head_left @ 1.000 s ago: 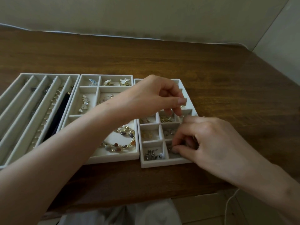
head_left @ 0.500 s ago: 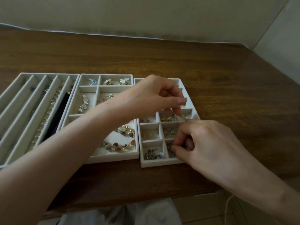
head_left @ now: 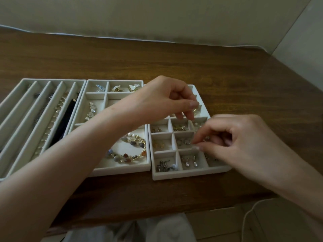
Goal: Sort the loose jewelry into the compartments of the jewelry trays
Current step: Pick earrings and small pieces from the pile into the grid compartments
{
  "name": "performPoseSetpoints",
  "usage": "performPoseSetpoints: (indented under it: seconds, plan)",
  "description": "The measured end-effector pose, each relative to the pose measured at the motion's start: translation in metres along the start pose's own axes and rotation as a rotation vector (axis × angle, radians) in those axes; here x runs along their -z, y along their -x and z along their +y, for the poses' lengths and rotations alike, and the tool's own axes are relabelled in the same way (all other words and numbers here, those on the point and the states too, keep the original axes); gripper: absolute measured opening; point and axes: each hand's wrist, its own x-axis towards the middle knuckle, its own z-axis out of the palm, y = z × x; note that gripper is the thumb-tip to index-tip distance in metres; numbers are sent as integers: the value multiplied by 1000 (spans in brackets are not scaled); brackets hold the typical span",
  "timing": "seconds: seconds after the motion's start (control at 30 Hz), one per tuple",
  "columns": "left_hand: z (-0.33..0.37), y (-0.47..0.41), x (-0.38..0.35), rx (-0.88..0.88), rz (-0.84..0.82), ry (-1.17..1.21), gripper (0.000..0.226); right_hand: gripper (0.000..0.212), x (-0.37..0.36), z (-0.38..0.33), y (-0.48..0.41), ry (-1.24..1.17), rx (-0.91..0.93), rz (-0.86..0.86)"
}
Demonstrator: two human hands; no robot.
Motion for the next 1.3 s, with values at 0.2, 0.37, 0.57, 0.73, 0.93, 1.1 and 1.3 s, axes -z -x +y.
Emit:
performPoseSetpoints:
  seconds: [0.2, 0.37, 0.57, 0.73, 0.93, 1.1, 1.3]
  plan:
    - [1, 1, 4, 3, 81, -46, 12, 8, -14, -10, -4, -19, 102, -90]
    - [5, 3, 8, -13, 127, -135, 9, 8, -19, -20, -9, 91, 110, -200]
    - [8, 10, 13, -52, 136, -198, 10, 10, -17, -26, -11, 179, 94, -265]
    - [-5, 27, 20, -39, 124, -258, 13, 11, -21, -27, -11, 237, 122, -247]
    - [-15, 42, 24, -36, 66, -284, 13, 4, -17, -24, -16, 104, 74, -226]
    - [-18, 47, 24, -30, -31, -288, 11, 8, -11, -23, -17, 109, 48, -316]
    - [-17, 48, 23, -6, -61, -298, 11, 3, -22, -24, -19, 187, 88, -298]
